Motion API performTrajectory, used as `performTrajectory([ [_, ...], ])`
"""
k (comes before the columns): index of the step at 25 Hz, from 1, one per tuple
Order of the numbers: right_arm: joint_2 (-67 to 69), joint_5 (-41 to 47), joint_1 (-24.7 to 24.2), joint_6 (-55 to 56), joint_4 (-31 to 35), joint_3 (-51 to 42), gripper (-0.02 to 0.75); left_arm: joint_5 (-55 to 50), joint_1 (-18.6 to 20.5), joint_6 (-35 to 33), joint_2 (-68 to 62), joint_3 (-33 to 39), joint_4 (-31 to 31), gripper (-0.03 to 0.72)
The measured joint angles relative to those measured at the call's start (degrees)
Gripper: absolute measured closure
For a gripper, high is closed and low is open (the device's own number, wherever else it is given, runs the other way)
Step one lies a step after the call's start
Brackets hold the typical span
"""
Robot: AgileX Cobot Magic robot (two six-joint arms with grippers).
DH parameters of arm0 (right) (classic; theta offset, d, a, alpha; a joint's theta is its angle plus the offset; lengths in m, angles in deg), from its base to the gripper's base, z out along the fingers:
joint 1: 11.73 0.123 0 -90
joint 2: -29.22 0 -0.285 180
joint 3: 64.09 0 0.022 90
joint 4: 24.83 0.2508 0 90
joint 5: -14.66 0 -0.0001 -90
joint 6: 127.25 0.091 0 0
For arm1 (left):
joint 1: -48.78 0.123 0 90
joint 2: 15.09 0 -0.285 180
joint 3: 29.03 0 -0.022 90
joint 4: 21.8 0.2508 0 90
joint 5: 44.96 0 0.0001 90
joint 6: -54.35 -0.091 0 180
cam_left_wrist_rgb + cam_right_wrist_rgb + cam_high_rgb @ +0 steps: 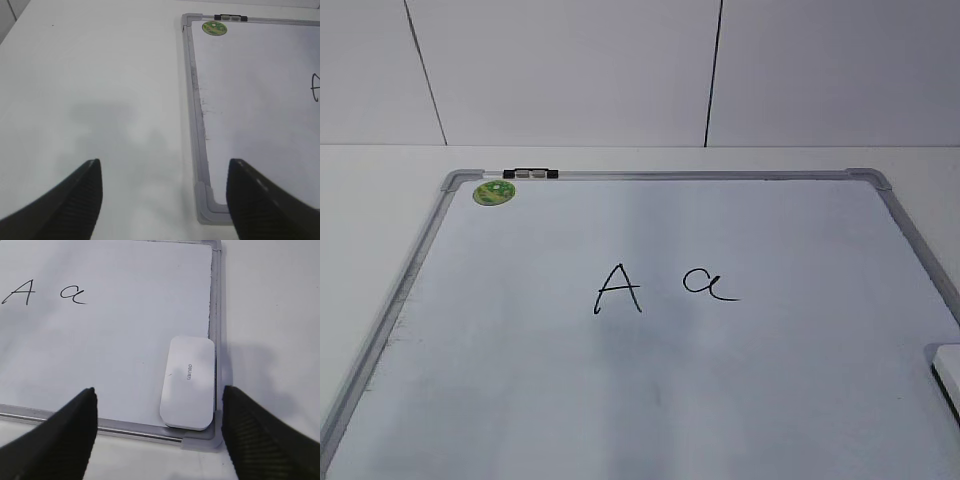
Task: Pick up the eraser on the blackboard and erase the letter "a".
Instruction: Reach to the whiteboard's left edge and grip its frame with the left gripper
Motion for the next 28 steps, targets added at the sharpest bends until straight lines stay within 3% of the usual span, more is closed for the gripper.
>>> performTrajectory([
  [18, 0.00, 0.00, 0.00, 0.00, 0.00, 0.00, 0.146, 0.00, 0.00, 0.00, 0.00, 0.00, 0.00, 0.107],
  [28, 0.00, 0.00, 0.00, 0.00, 0.00, 0.00, 0.146, 0.00, 0.00, 0.00, 0.00, 0.00, 0.00, 0.153],
])
